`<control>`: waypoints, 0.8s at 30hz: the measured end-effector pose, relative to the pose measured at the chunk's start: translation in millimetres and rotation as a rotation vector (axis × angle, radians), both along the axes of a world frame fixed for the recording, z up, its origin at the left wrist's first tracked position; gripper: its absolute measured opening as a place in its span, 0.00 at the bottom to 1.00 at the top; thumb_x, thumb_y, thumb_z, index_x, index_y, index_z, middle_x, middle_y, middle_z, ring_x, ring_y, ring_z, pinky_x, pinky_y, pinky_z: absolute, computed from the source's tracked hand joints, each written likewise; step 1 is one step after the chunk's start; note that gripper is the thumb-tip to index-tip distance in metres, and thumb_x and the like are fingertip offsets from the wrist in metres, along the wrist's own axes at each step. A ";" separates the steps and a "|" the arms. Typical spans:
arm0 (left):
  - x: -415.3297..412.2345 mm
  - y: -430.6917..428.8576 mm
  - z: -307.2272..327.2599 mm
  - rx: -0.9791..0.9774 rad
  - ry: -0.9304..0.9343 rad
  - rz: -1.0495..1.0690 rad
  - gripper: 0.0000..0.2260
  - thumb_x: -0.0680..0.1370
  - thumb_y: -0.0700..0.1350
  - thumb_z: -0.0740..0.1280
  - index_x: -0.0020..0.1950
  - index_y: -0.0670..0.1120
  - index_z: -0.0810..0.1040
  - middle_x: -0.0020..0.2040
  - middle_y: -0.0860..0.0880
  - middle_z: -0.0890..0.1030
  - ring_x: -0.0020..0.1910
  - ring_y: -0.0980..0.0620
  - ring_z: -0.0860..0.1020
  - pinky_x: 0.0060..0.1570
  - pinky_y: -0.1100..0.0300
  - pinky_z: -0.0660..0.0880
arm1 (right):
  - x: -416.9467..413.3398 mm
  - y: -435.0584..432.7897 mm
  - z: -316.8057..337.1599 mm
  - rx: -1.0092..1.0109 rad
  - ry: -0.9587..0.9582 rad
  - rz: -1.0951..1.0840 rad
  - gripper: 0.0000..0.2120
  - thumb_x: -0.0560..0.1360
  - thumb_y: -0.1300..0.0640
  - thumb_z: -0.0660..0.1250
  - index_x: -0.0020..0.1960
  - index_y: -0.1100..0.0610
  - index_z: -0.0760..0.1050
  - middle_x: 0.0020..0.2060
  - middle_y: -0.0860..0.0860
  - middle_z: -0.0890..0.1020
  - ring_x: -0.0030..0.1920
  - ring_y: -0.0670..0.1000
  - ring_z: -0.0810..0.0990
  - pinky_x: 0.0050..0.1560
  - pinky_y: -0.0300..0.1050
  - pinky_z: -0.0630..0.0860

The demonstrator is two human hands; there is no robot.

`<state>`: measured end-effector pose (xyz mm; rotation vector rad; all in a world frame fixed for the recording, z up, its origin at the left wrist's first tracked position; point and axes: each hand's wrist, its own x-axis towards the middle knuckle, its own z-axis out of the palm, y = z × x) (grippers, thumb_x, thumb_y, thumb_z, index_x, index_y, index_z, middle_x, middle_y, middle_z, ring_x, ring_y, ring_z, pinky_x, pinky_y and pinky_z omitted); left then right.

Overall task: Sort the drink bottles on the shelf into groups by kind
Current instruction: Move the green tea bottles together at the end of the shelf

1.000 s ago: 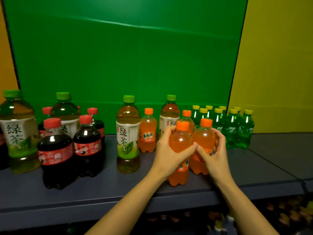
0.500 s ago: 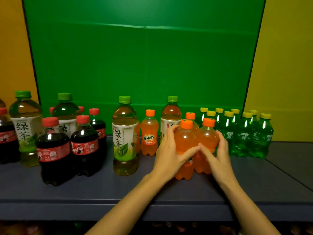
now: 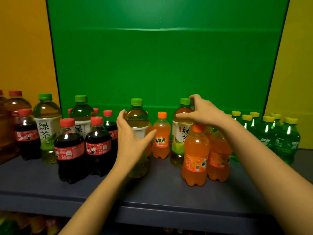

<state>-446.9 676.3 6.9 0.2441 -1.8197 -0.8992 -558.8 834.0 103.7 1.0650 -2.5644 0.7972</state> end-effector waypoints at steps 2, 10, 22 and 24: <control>-3.1 -6.8 0.2 0.081 -0.005 -0.050 0.39 0.64 0.44 0.78 0.68 0.42 0.59 0.63 0.45 0.71 0.62 0.48 0.72 0.61 0.56 0.70 | -4.6 -6.7 3.1 0.068 -0.045 -0.014 0.41 0.68 0.44 0.72 0.70 0.61 0.57 0.64 0.59 0.71 0.61 0.58 0.72 0.54 0.47 0.70; -7.6 -20.5 -13.0 0.248 -0.017 -0.132 0.28 0.59 0.46 0.81 0.54 0.50 0.72 0.50 0.53 0.79 0.50 0.55 0.78 0.51 0.57 0.76 | -12.9 -22.3 1.1 0.120 -0.039 -0.074 0.48 0.58 0.45 0.79 0.68 0.59 0.56 0.61 0.60 0.73 0.60 0.61 0.73 0.55 0.52 0.71; 16.7 -11.9 20.9 0.161 0.174 -0.168 0.22 0.56 0.52 0.75 0.46 0.52 0.72 0.44 0.53 0.79 0.42 0.57 0.78 0.43 0.62 0.76 | 3.1 -16.2 30.5 -0.378 -0.037 0.035 0.44 0.52 0.48 0.81 0.65 0.57 0.70 0.61 0.54 0.77 0.61 0.55 0.75 0.64 0.54 0.72; 27.1 -13.4 40.7 0.154 0.211 -0.187 0.23 0.56 0.52 0.75 0.46 0.52 0.72 0.45 0.49 0.80 0.42 0.54 0.78 0.43 0.61 0.77 | 13.3 -17.1 39.0 -0.538 -0.029 0.110 0.44 0.51 0.47 0.80 0.64 0.57 0.72 0.59 0.52 0.79 0.60 0.52 0.76 0.64 0.52 0.72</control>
